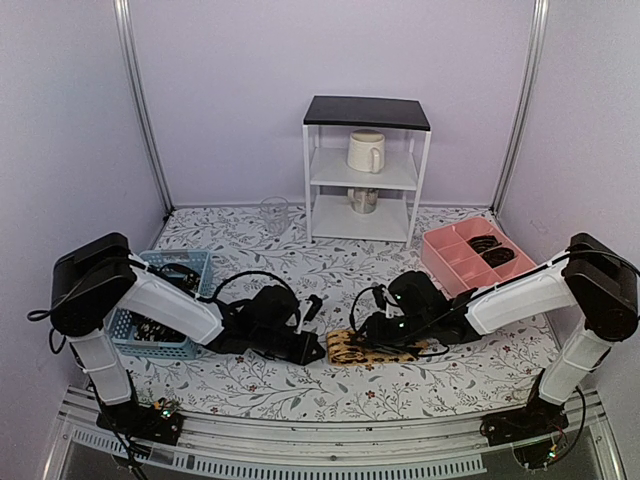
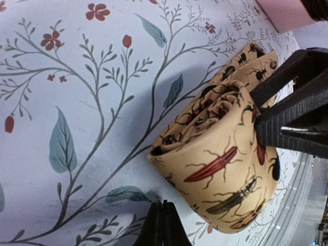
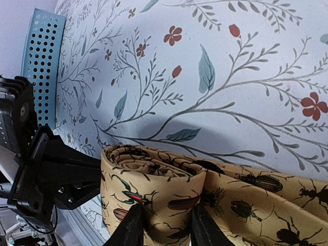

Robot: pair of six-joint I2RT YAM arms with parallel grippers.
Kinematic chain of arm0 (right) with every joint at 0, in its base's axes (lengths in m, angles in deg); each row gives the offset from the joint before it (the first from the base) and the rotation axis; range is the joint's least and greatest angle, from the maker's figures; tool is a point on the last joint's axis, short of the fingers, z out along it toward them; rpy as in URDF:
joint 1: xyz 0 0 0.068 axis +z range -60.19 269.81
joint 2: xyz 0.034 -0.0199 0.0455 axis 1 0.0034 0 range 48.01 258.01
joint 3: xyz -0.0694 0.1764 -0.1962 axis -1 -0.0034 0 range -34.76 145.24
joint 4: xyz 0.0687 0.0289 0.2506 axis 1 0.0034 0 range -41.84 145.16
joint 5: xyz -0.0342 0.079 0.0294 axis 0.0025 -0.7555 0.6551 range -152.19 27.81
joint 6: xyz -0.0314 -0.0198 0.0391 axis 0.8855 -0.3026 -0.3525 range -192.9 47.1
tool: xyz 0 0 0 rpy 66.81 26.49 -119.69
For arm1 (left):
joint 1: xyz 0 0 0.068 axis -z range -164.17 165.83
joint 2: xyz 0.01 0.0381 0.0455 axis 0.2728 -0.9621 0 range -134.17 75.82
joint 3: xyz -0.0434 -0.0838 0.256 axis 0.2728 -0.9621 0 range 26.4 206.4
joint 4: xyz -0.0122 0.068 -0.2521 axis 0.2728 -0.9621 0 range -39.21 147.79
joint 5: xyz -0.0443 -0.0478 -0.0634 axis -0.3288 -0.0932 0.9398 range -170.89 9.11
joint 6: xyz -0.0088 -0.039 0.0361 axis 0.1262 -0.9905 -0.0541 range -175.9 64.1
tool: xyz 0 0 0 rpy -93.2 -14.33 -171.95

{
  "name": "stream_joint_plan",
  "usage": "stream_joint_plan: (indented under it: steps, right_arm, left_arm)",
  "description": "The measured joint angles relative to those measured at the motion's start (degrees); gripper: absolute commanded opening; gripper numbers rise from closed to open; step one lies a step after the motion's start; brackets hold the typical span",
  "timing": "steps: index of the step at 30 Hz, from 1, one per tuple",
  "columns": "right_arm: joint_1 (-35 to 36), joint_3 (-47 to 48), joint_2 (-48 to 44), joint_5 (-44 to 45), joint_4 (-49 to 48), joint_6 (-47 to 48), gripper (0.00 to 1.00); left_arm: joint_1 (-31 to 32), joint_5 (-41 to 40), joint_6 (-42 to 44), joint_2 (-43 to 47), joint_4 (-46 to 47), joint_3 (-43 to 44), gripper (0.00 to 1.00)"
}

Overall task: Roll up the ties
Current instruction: Roll the tie at the center of the board.

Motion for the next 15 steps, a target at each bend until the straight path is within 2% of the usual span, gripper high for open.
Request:
stream_joint_plan:
  steps: [15]
  right_arm:
    - [-0.5, -2.8, -3.1, 1.7, 0.2, 0.2, 0.32]
  left_arm:
    - [0.0, 2.0, 0.4, -1.1, -0.5, 4.7, 0.0]
